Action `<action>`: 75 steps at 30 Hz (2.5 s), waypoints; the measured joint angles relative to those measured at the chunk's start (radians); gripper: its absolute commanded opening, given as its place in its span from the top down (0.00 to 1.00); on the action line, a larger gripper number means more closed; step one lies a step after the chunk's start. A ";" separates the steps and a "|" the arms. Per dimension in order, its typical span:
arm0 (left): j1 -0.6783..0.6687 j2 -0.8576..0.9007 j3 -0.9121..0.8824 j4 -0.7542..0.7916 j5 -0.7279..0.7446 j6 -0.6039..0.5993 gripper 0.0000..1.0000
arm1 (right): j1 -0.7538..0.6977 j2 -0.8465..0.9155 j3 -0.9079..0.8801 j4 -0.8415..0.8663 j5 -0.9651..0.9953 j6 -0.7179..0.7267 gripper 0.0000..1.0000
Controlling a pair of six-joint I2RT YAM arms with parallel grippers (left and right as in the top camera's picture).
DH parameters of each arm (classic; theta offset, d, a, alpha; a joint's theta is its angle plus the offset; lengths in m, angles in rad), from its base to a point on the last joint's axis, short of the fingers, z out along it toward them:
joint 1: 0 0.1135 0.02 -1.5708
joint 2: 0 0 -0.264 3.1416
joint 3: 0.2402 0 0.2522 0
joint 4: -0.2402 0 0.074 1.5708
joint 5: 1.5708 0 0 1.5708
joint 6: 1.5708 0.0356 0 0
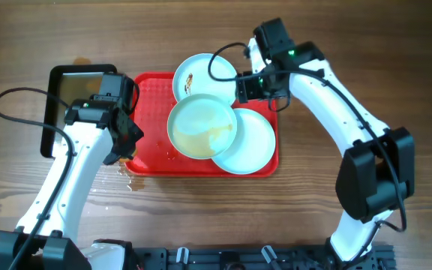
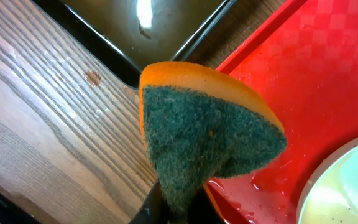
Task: Clean dirty plates on tray and stack at the side
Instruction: 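Lift the cleaned plate with the right gripper and place it right of the tray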
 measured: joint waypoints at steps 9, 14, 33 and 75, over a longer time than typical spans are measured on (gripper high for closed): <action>0.000 0.000 0.000 0.006 0.000 0.000 0.96 | 0.038 0.074 -0.089 0.130 -0.059 -0.075 0.46; 0.000 0.000 0.000 0.007 0.000 0.000 0.96 | 0.077 0.100 -0.093 0.143 -0.068 -0.097 0.55; 0.000 0.000 0.000 0.009 0.000 0.000 0.96 | 0.084 0.115 -0.094 0.105 -0.070 -0.112 0.95; 0.004 0.000 0.000 0.032 0.000 0.000 0.96 | 0.683 -0.055 0.040 0.208 1.454 -0.173 0.96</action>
